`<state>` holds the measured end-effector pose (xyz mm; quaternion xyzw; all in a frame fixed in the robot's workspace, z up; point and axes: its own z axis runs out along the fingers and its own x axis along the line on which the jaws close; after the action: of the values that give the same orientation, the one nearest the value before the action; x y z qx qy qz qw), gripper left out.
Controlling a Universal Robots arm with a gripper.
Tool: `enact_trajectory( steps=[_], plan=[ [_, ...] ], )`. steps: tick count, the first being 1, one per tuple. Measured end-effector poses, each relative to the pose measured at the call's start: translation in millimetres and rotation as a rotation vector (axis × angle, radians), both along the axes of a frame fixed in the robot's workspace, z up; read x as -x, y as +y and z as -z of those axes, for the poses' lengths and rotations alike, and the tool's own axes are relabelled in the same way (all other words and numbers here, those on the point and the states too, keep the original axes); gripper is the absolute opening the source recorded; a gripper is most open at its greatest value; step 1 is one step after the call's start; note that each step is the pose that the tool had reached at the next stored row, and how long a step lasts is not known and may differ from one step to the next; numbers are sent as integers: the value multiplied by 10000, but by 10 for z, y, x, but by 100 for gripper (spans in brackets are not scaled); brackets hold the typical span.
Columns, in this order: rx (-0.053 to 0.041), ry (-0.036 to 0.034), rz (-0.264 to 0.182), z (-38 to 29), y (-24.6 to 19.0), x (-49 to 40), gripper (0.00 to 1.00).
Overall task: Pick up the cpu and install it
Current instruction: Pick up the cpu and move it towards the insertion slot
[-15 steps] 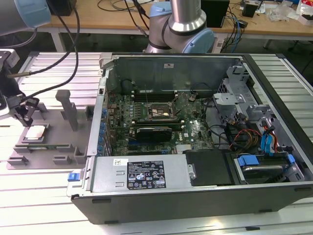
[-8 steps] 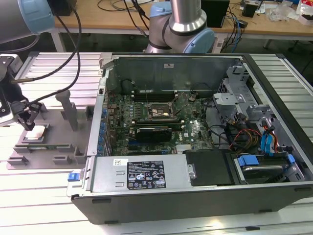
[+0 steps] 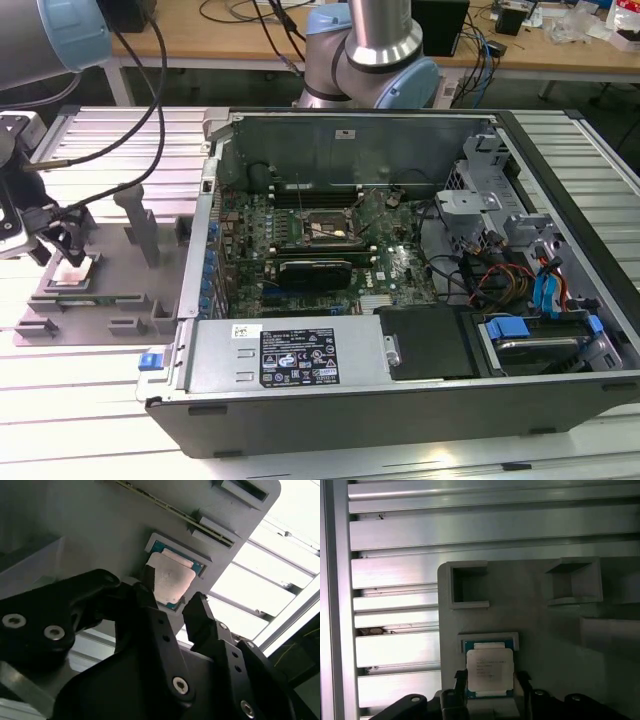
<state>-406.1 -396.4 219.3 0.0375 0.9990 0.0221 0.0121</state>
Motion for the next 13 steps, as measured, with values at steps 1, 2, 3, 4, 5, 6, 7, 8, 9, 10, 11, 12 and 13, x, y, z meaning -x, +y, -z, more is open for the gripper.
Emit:
enact_trajectory(
  steps=[1, 2, 3, 4, 5, 6, 7, 8, 9, 10, 11, 12, 13],
  plan=[
    [0, 0, 0, 0, 0, 0, 54],
    [0, 0, 0, 1, 0, 0, 54],
    [0, 0, 0, 2, 0, 0, 60],
    [-2, 27, 0, 19, 0, -5, 60],
    [0, 89, 0, 48, 0, -10, 60],
    [0, 201, 0, 85, 0, -19, 60],
    [1, 319, 0, 106, 0, -33, 60],
    [0, 402, 0, 123, 0, -43, 60],
    [0, 441, -1, 131, 0, -51, 60],
    [0, 447, 2, 134, 0, -54, 60],
    [0, 449, 1, 133, 0, -54, 60],
    [10, 448, 0, 136, 0, -56, 60],
    [120, 449, 2, 144, 0, -58, 60]
  ],
)
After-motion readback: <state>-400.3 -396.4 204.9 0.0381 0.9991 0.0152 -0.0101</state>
